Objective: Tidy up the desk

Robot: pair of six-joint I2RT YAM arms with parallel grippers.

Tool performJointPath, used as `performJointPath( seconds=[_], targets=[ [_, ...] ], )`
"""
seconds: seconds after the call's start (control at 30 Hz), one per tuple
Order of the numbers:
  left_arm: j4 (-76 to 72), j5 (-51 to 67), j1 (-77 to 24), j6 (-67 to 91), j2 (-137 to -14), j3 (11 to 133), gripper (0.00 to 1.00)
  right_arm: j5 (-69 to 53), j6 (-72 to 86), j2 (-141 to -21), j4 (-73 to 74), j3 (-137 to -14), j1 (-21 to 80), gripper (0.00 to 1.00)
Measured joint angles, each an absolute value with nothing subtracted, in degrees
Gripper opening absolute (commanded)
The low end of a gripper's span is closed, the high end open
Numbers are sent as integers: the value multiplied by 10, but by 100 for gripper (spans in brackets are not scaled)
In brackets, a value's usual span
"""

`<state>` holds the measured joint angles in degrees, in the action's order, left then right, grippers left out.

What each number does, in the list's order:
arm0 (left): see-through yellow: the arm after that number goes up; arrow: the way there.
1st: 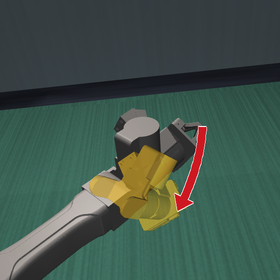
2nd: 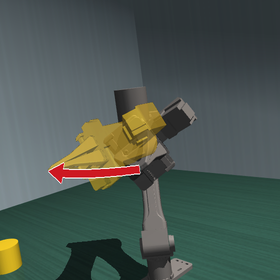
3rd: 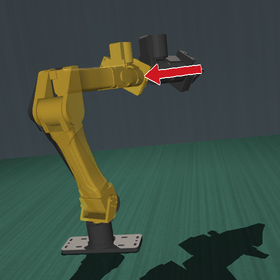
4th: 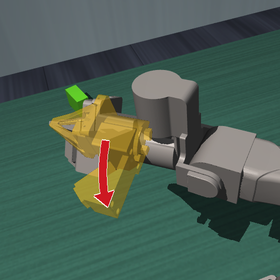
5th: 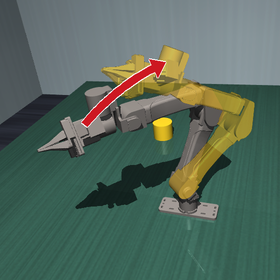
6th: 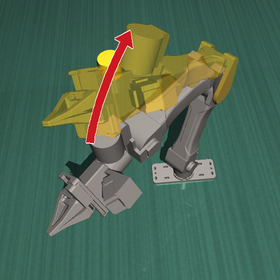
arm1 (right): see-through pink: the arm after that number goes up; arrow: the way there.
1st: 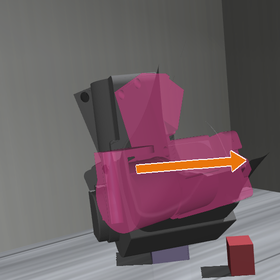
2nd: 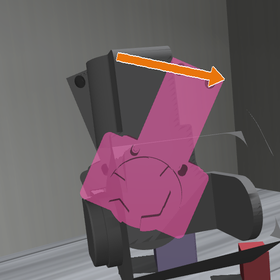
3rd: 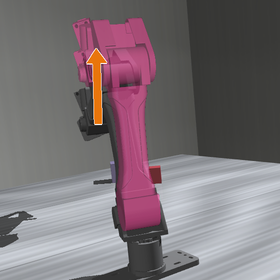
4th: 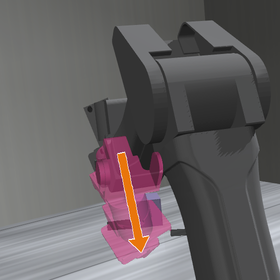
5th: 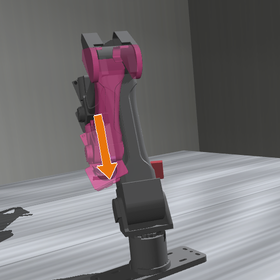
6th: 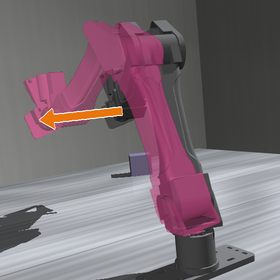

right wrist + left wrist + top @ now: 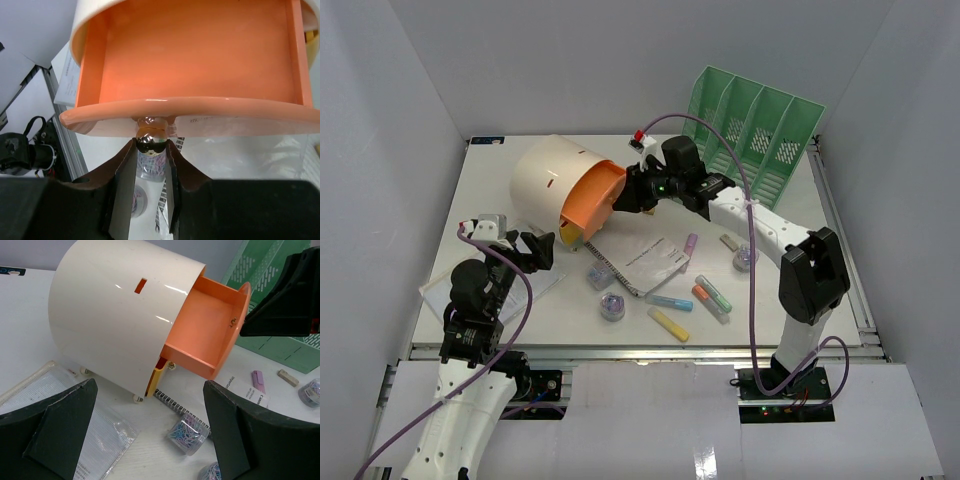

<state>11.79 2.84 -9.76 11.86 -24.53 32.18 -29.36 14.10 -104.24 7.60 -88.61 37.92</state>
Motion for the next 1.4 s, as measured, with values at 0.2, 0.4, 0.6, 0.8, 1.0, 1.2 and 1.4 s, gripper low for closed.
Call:
performJointPath(
  seconds=[0.2, 0.4, 0.6, 0.8, 1.0, 1.2, 1.4],
  targets=[
    [118, 32, -98, 119, -245, 322, 98, -292, 136, -1016, 68, -846, 379, 25],
    [118, 38, -98, 119, -245, 322, 98, -290, 127, -1012, 58, -836, 378, 65],
    [118, 43, -98, 119, -245, 322, 98, -287, 103, -1009, 59, -833, 373, 97],
    [116, 58, -98, 119, -245, 319, 98, -297, 67, -969, 61, -800, 357, 94],
    [116, 76, -98, 119, -246, 317, 98, -348, 11, -918, 59, -758, 331, 93],
    [116, 95, -98, 119, -248, 316, 98, -410, -81, -855, 78, -678, 275, 93],
    [116, 112, -98, 119, -251, 316, 98, -404, -152, -812, 116, -618, 226, 93]
  ],
)
